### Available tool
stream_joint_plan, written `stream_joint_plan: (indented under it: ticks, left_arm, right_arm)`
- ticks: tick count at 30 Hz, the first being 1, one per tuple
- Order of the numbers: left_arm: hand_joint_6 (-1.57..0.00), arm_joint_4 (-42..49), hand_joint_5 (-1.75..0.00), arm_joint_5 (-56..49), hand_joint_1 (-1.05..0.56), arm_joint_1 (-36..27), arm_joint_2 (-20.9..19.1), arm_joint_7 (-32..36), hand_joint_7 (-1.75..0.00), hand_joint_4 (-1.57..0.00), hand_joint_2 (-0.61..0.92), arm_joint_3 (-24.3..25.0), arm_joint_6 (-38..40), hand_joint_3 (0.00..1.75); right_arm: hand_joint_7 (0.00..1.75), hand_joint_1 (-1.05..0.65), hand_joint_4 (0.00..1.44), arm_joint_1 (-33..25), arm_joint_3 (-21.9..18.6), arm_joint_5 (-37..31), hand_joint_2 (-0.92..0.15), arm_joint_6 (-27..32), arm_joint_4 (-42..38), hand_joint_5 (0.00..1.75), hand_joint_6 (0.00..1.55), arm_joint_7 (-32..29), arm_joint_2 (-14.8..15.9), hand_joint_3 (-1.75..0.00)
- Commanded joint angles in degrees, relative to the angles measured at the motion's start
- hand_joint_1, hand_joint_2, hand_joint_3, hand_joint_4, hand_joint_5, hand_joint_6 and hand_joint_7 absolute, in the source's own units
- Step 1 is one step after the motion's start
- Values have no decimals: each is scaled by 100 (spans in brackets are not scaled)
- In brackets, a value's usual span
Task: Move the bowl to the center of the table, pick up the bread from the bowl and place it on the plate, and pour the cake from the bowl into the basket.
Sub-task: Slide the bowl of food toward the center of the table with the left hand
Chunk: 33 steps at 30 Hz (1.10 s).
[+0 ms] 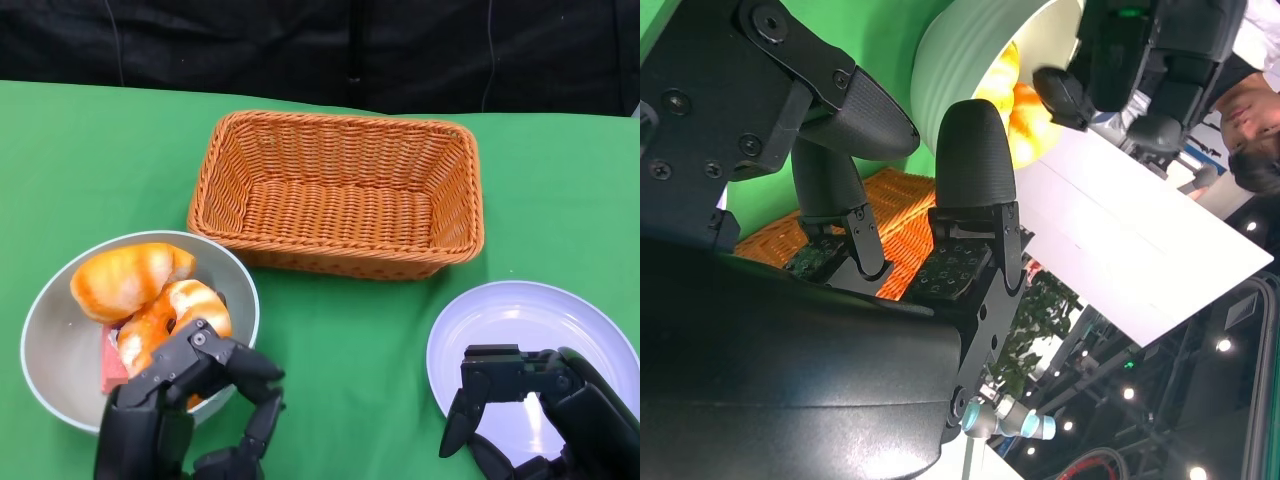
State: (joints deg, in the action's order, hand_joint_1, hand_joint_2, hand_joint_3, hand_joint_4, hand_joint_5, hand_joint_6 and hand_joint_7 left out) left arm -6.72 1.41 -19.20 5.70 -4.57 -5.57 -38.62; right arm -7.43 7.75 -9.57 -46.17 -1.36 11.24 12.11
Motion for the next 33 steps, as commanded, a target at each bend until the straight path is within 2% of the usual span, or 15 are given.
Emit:
stream_joint_plan:
  ticks: [1,5,7,9,15,19,22,27,31,33]
  left_arm:
    - [-62,93,-127,-131,-19,71,-46,112,-88,-68,51,123,-302,97]
    - [-59,92,-108,-134,-21,110,-83,118,-65,-65,58,197,-450,84]
    - [-60,13,-106,-142,-21,111,-120,115,-62,-65,59,254,-429,83]
    - [-57,-95,-91,-156,-24,107,-170,116,-48,-58,57,319,-389,85]
    - [-54,-385,-80,-617,-33,168,-102,545,-35,-50,57,721,-112,81]
    - [-48,-562,-80,-704,-37,219,-179,623,-23,-38,66,886,171,66]
    - [-39,-667,-73,-768,-43,232,-220,664,-13,-31,76,970,340,46]
    - [-37,-792,-65,-1108,-50,272,-304,826,-8,-24,90,1214,553,24]
    - [-30,-972,-59,-1357,-60,292,-464,873,-3,-11,92,1432,951,33]
    - [-23,-1170,-54,-1414,-63,265,-582,789,-1,-5,92,1541,1437,39]
  right_arm:
    - [125,-16,89,23,-20,36,-6,-80,-92,149,87,-39,47,-165]
    - [126,-17,89,24,-13,60,-7,-81,-99,149,88,-25,50,-164]
    - [126,-17,90,12,-15,42,-7,-66,-70,149,88,-29,49,-164]
    - [125,-16,90,-5,-17,19,-6,-48,-34,148,87,-36,48,-166]
    - [125,-14,90,-16,-9,21,-4,-41,-23,147,88,-36,41,-168]
    - [125,-15,90,-53,-1,22,-4,-31,11,147,88,-36,34,-168]
    - [125,-14,90,-52,-1,16,-3,-35,11,147,88,-36,37,-169]
    - [125,-14,90,-71,8,25,-3,-18,30,147,88,-33,33,-169]
    - [125,-14,90,-63,2,16,-3,-47,-1,147,88,-39,41,-169]
    - [125,-15,90,-69,9,39,-4,-33,-1,147,88,-21,51,-168]
